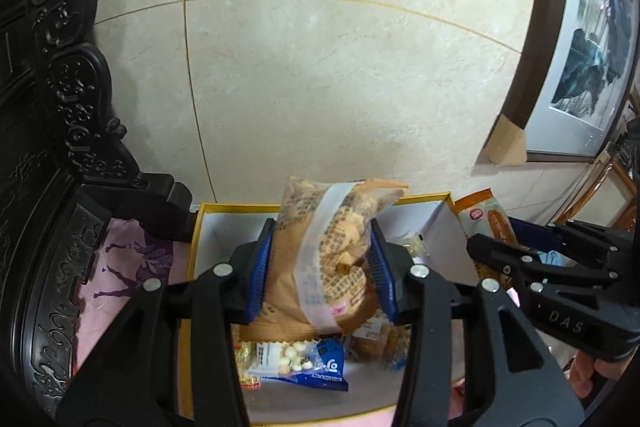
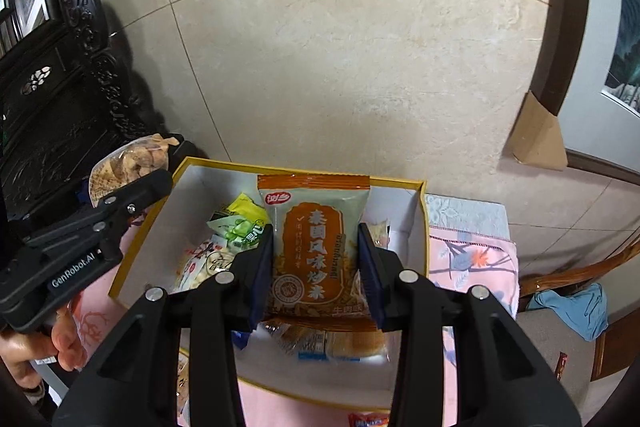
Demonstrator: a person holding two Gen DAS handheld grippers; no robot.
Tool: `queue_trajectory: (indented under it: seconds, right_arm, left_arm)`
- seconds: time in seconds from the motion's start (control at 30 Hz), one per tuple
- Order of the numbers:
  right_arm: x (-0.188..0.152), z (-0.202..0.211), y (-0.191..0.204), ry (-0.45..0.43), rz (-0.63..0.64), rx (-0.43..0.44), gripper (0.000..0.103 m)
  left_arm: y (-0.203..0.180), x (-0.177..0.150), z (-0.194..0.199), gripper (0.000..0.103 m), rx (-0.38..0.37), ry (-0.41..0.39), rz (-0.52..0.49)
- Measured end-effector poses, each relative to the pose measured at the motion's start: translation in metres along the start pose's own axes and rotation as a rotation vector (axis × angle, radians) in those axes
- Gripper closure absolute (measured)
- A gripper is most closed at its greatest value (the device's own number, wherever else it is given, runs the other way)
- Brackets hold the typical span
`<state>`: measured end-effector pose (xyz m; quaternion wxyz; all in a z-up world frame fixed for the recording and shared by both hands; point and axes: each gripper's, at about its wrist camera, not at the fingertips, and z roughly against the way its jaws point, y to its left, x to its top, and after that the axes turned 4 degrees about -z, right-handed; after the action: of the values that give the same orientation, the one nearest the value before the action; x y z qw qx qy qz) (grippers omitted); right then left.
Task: Organize snacks
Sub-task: 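Carry both bags over the yellow box and open both grippers, then move the left gripper to the yellow mesh bag while the right reaches the red biscuit pack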
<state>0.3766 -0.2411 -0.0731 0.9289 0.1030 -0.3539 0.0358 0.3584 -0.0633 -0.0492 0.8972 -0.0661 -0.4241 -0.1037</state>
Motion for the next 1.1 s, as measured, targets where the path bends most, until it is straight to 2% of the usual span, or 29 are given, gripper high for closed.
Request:
queue_trajectory:
  seconds: [0.03,0.07,0.13,0.17,0.2,0.23,0.43,0.7,0.93,1.1]
  right_arm:
    - [0.001,-0.003,0.001,0.006,0.003,0.009,0.061]
    - [0.001,-0.005,0.002,0.009,0.008,0.011,0.061]
    - [0.001,-0.004,0.004,0.008,0.019,0.002,0.054]
    - [0.001,-0.003,0.005,0.006,0.023,-0.007,0.048]
    - [0.0,0.0,0.005,-0.008,0.022,-0.019,0.038]
    - [-0.001,0.004,0.005,-0.023,0.019,-0.02,0.038]
    - [-0.008,0.021,0.002,-0.024,-0.004,-0.016,0.039]
    - [-0.046,0.048,-0.023,0.004,-0.067,-0.055,0.038]
    - [-0.12,0.041,-0.078,0.151,-0.189,-0.131,0.038]
    - [-0.182,0.016,-0.107,0.287,-0.342,-0.155,0.038]
  left_arm:
    - [0.0,0.001,-0.002,0.048,0.016,0.0,0.0]
    - [-0.001,0.002,-0.002,0.032,0.037,-0.002,-0.001]
    - [-0.001,0.004,0.0,0.022,0.079,-0.019,-0.005]
    - [-0.001,0.004,0.001,0.02,0.086,-0.022,-0.011]
    - [-0.002,0.004,0.002,0.019,0.095,-0.021,-0.018]
    - [-0.002,0.004,0.003,0.017,0.103,-0.017,-0.022]
    - [-0.004,0.001,0.013,0.017,0.107,-0.006,-0.029]
    - [-0.01,-0.019,0.046,0.007,0.119,-0.018,-0.03]
    - [0.001,-0.076,0.085,0.005,0.142,-0.038,-0.003]
    - [0.021,-0.13,0.107,0.005,0.185,-0.005,0.03]
